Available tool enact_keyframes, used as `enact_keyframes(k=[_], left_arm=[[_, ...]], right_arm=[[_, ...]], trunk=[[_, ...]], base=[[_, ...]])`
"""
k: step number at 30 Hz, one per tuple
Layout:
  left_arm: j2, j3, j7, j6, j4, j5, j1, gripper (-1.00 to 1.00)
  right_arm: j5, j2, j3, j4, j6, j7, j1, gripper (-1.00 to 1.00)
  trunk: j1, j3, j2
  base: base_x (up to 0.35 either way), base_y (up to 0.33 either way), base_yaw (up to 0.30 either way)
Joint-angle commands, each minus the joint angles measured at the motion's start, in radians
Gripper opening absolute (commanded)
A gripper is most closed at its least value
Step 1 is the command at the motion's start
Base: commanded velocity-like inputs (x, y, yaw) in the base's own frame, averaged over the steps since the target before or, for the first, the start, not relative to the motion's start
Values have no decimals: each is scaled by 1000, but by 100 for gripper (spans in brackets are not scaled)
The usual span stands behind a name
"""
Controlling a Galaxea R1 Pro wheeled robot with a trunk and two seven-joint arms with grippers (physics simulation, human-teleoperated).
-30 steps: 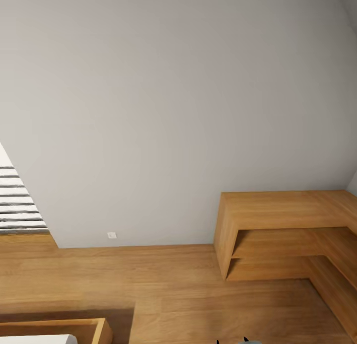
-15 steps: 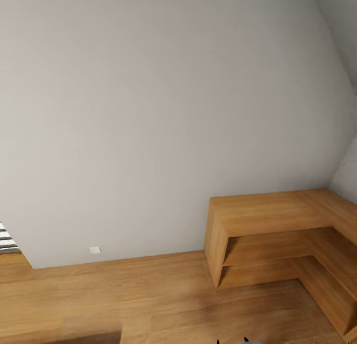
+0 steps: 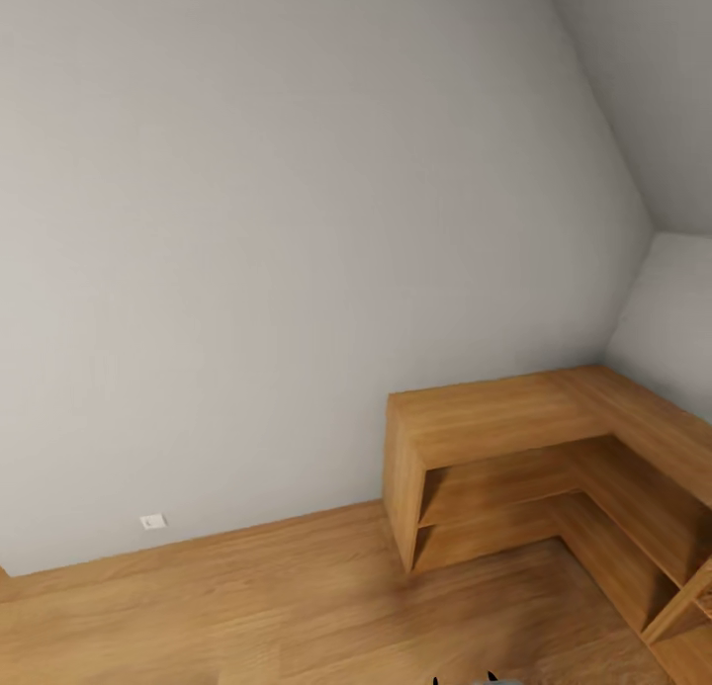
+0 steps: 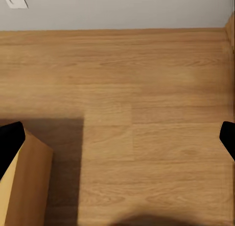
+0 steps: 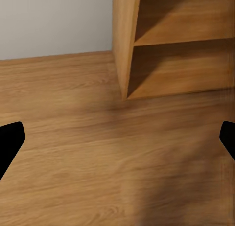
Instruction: In the bedroom, organize the workspace by keeping the computer under the desk, ensuring the monitor is on the desk, placing the keyboard on the desk next to the monitor, placing the mouse on the desk next to the keyboard, moving the folder from the swivel chair onto the desk next to the mouse, stacking the notebook on top of the folder with the pen on top of the notebook, and positioning the swivel chair next to the desk.
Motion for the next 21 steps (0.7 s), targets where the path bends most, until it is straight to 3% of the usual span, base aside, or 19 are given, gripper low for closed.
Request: enact_keyframes(k=[1, 21], left_arm=[[-1, 8, 1, -3, -1, -11, -1, 100], [0, 8, 1, -1, 8, -10, 0, 100]], right_arm=[[-2, 0, 8, 1, -2, -8, -1, 100], [0, 0, 10, 16, -2, -7, -1, 100]], trunk=[[1, -2, -2], [1, 8, -2]], base=[[3, 0, -240], [1, 0, -257]])
